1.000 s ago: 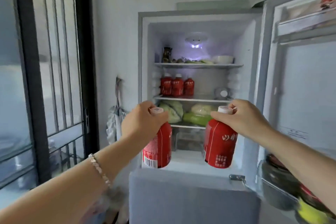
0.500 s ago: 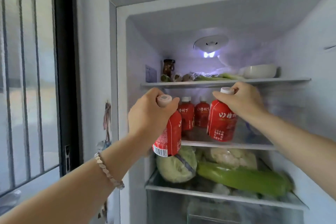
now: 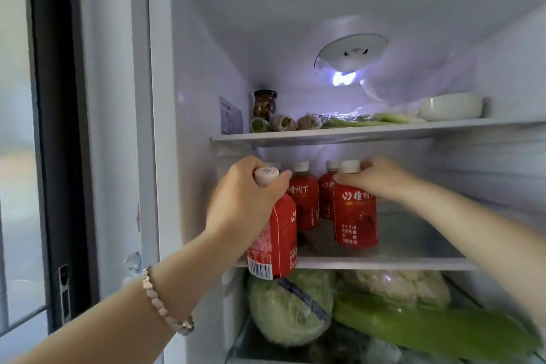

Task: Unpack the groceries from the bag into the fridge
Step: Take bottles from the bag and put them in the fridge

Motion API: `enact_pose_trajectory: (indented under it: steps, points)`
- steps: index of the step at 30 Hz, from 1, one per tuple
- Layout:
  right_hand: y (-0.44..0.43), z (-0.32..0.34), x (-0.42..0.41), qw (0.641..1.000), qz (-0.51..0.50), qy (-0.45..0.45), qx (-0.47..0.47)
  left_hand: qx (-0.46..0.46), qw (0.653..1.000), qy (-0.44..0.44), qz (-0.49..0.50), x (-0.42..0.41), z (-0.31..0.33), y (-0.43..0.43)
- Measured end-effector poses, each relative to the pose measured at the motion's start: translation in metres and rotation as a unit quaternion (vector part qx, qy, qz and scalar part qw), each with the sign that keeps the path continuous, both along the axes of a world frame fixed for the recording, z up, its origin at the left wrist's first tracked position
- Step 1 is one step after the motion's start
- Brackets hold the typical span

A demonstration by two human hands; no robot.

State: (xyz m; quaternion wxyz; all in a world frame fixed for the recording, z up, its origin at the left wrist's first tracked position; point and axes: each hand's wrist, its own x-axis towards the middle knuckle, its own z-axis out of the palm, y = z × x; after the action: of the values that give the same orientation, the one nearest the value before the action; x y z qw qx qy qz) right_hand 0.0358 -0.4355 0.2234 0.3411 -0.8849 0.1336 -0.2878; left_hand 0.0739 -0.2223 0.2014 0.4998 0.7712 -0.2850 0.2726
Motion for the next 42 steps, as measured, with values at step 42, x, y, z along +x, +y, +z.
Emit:
enact_pose_trajectory:
  steps: [42]
  points:
    - [0.019, -0.053, 0.031, 0.978, 0.201, -0.041, -0.018, 0.365, 0.931, 0.015, -0.01, 0.044, 0.033, -0.015]
